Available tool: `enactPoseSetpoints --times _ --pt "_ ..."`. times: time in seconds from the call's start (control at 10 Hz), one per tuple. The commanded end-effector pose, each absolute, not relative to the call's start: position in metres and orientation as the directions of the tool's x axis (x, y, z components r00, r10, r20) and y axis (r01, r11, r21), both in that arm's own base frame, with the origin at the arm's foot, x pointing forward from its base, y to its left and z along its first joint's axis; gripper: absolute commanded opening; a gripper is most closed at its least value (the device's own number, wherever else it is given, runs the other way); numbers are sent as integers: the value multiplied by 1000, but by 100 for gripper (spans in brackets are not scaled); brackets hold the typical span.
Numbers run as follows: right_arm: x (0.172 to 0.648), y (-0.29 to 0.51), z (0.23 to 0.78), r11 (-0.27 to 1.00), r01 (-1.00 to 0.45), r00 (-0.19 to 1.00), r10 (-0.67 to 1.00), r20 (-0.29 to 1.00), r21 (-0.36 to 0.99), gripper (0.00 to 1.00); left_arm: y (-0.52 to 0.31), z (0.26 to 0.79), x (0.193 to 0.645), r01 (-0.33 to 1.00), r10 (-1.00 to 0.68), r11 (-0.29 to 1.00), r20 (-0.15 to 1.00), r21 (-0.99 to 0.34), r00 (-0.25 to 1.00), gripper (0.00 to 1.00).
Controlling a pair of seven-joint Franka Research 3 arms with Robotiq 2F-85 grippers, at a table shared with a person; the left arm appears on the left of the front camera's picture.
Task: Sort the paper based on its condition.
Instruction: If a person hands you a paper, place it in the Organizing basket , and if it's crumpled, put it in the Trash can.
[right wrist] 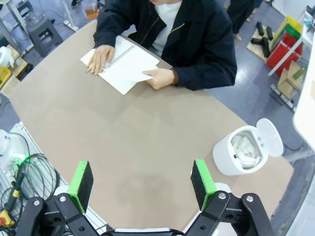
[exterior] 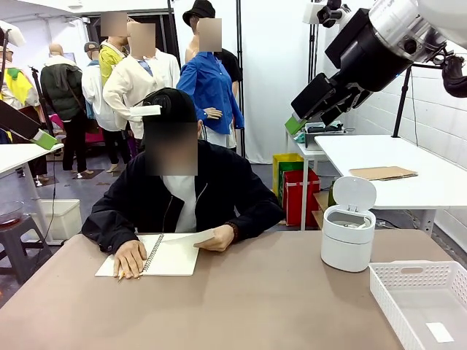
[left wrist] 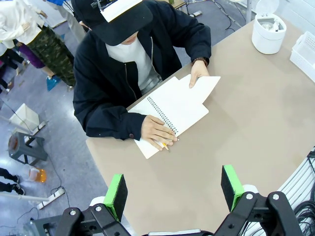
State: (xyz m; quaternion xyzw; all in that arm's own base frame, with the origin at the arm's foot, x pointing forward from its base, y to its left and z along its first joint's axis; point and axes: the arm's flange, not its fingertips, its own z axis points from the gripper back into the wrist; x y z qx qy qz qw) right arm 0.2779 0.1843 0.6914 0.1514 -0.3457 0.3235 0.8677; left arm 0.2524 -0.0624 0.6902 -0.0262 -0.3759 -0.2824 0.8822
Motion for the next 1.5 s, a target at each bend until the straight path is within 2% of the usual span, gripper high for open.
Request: enactPoseSetpoints --times 0.0,1.4 --pt "278 184 691 744 -667 551 457 698 40 100 -62 690 252 518 -476 840 679 162 559 100" --pt "278 184 691 744 -667 551 457 698 40 100 -62 690 252 518 -476 840 679 162 559 100"
